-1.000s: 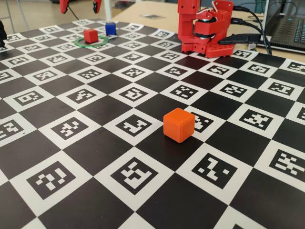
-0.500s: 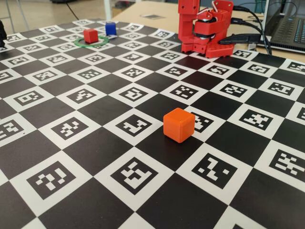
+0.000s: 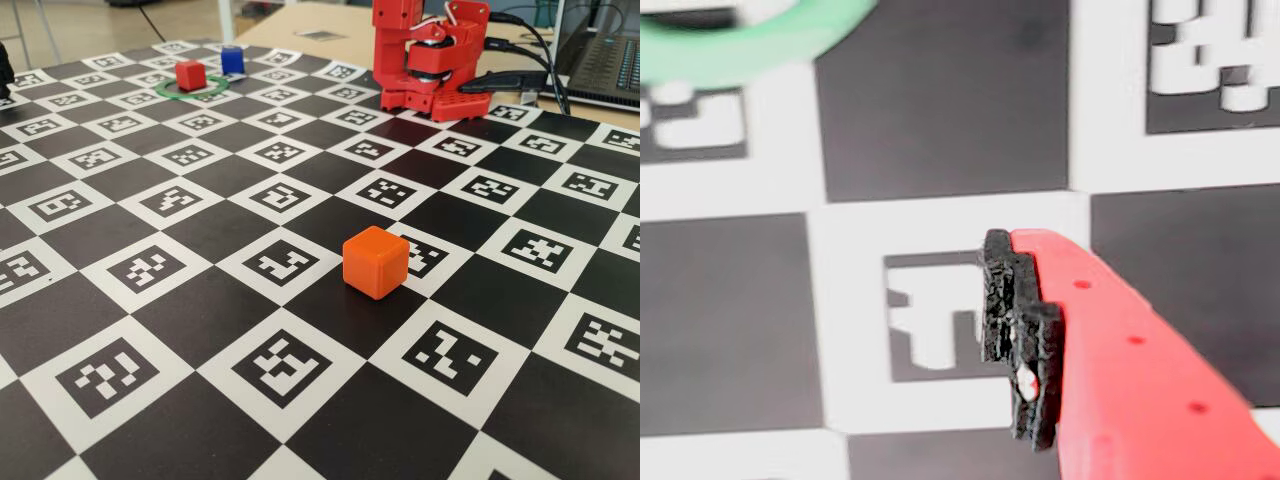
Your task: Grab the red cube then put it in the green circle then put the blue cube on top and finally the orange cube on top
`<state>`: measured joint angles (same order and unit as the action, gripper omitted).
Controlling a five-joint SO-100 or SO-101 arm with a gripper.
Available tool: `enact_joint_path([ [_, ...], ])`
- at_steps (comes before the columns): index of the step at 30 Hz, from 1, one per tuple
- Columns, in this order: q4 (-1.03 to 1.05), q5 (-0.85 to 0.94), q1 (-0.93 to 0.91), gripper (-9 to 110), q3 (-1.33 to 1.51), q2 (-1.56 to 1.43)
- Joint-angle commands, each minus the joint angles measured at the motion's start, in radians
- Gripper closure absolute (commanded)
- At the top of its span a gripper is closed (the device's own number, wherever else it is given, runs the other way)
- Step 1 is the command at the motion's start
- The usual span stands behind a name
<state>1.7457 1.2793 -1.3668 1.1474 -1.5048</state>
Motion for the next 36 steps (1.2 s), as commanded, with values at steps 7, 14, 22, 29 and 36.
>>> enact_joint_path([
  [7, 0.015, 0.16, -0.112, 48, 0.043, 0.005],
  [14, 0.058, 0.219, -0.156, 48, -0.106, 0.15],
  [22, -0.032, 0.219, -0.167, 48, -0.086, 0.235],
  [29, -0.126, 0.207, -0.166, 48, -0.049, 0.31],
  [36, -0.176, 0.192, -0.173, 48, -0.048, 0.371],
])
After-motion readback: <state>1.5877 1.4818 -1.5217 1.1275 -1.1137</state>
